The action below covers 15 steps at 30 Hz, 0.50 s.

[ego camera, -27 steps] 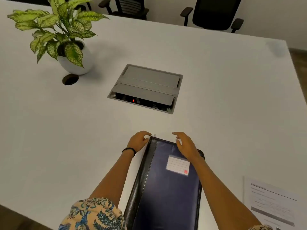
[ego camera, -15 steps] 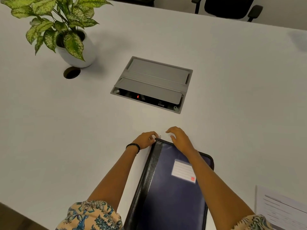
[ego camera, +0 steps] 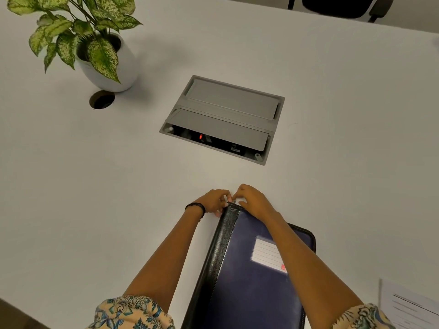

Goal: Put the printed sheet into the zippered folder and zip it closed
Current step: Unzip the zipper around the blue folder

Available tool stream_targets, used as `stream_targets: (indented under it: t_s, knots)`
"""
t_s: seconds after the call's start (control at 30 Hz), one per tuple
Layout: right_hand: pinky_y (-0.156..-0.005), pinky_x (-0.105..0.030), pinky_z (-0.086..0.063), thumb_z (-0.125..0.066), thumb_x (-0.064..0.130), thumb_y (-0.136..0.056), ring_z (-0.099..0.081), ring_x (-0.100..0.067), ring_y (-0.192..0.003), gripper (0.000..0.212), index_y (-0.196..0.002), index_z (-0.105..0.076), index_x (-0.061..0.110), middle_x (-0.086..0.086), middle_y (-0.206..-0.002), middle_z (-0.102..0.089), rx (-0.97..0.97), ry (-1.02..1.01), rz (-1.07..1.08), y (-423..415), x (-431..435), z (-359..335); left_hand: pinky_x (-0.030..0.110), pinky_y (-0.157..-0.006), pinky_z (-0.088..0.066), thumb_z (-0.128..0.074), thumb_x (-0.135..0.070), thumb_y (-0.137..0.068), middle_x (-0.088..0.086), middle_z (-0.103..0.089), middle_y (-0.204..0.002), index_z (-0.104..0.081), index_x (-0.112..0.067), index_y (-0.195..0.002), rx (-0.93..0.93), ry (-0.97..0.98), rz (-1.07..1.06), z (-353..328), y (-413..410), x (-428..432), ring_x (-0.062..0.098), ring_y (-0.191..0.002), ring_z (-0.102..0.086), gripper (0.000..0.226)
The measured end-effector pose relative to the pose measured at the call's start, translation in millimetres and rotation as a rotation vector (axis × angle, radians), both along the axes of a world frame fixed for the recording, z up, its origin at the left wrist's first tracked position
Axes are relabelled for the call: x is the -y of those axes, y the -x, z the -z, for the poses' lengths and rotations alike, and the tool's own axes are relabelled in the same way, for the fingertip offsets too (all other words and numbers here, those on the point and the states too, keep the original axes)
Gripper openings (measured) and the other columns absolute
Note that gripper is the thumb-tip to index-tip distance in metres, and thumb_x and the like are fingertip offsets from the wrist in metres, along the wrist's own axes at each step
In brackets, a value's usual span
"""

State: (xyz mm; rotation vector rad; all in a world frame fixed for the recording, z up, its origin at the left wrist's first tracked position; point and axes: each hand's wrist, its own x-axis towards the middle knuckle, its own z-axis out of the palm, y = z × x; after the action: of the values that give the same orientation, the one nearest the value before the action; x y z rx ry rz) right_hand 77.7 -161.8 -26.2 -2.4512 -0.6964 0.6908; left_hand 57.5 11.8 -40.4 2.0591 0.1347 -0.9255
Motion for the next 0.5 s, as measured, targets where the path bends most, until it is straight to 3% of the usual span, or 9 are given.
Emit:
stream_targets:
  t_s: [0.17, 0.37, 0.5]
  knots:
    - [-0.082, -0.038, -0.046, -0.056, 0.006, -0.085, -0.055, -0.025, -0.096, 0.017, -0.095, -0.069, 0.011, -0.010, -0.103, -0.060, 0.018, -0.016, -0.014, -2.4, -3.1, 0.1, 0.015, -0.047, -0.056, -0.044, -0.001, -0.096, 0.015, -0.052, -0.097, -0.052, -0.012, -0.099, -0.036, 0.056, 0.028, -3.2, -4.6, -1.1, 0.013, -0.062, -0.057, 0.015]
    - [-0.081, -0.035, -0.043, -0.054, 0.004, -0.084, -0.056, -0.025, -0.095, 0.017, -0.090, -0.070, 0.008, -0.009, -0.101, -0.065, 0.049, 0.003, -0.014, -4.0, 2.4, 1.3, 0.015, -0.048, -0.056, -0.042, -0.002, -0.097, 0.014, -0.051, -0.099, -0.050, -0.012, -0.098, -0.053, 0.052, 0.052, -3.9, -6.4, -1.3, 0.014, -0.064, -0.058, 0.013]
    - [-0.082, -0.032, -0.041, -0.053, 0.004, -0.084, -0.058, -0.025, -0.093, 0.019, -0.089, -0.071, 0.008, -0.009, -0.099, -0.069, 0.084, 0.009, -0.032, -2.8, 6.1, 1.3, 0.016, -0.049, -0.056, -0.041, -0.002, -0.098, 0.007, -0.052, -0.089, -0.049, -0.012, -0.098, -0.085, 0.035, 0.074, -5.2, -8.0, -0.9, 0.012, -0.065, -0.057, 0.013]
